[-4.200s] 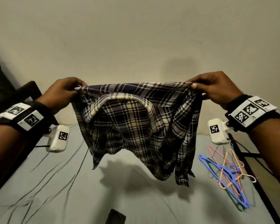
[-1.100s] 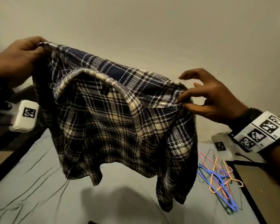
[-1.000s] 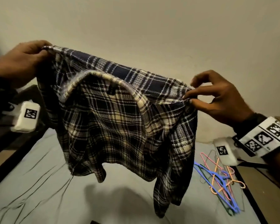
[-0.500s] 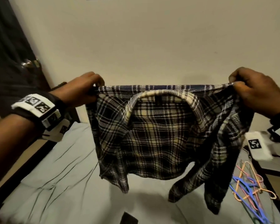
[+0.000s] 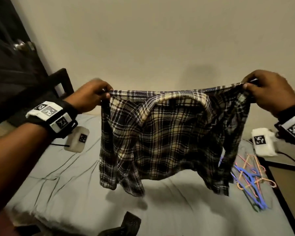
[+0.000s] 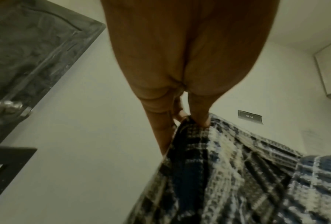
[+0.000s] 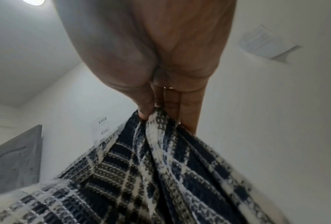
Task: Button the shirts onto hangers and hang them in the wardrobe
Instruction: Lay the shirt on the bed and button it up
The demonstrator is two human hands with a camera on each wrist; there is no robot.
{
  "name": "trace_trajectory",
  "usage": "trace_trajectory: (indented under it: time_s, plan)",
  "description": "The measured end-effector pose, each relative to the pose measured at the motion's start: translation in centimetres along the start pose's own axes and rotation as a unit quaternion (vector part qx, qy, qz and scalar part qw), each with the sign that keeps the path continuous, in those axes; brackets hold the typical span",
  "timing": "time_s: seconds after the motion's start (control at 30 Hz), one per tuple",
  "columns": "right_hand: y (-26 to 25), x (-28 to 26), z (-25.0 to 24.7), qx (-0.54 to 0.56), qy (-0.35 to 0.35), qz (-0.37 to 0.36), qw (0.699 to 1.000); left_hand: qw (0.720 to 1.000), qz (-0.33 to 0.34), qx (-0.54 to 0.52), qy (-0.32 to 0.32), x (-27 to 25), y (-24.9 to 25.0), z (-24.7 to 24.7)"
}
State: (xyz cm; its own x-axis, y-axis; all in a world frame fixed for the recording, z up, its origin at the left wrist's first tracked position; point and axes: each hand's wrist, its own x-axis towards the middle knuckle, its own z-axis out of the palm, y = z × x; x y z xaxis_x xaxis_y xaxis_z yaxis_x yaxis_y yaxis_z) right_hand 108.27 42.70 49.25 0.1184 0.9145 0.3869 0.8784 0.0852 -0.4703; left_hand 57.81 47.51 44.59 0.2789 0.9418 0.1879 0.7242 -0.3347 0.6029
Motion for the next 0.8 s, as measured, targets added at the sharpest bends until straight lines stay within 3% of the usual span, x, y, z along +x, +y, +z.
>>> trace_trajectory:
  time_s: [0.17, 0.23, 0.3, 0.37, 0.43, 0.6, 0.73, 0.8]
  plan:
    - [-0.4, -2.4, 0.7, -0.026, 0.004, 0.024, 0.999, 0.988, -0.045, -0.136, 0.062, -1.2, -0.9, 1.9]
    - [-0.6, -3.8, 0.8, -0.002, 0.0, 0.028, 1.0, 0.99, -0.024, -0.131, 0.047, -2.3, -0.9, 2.4]
    - [-1.2, -5.4, 0.5, 0.024, -0.032, 0.021, 0.999, 0.996, 0.001, -0.089, -0.03, -3.8, -0.9, 2.4]
    - [-1.7, -7.1, 0.0, 0.019, -0.071, 0.019, 0.997, 0.995, 0.024, 0.029, -0.092, -5.3, -1.0, 2.4]
    - [-2.1, -8.6, -0.4, -0.042, -0.068, 0.017, 0.997, 0.985, 0.05, 0.134, -0.097, -6.3, -1.0, 2.7]
    - [-2.0, -11.8, -0.3, -0.146, -0.022, 0.012, 0.989, 0.959, 0.066, 0.266, -0.068, -8.2, -0.8, 2.0]
    - [-0.7, -12.9, -0.4, -0.167, -0.013, 0.053, 0.984, 0.952, 0.137, 0.254, -0.101, -10.2, 0.4, 1.4]
    - [-0.4, -13.8, -0.5, -0.165, -0.027, 0.067, 0.984, 0.954, 0.129, 0.258, -0.086, -11.1, 0.8, 1.8]
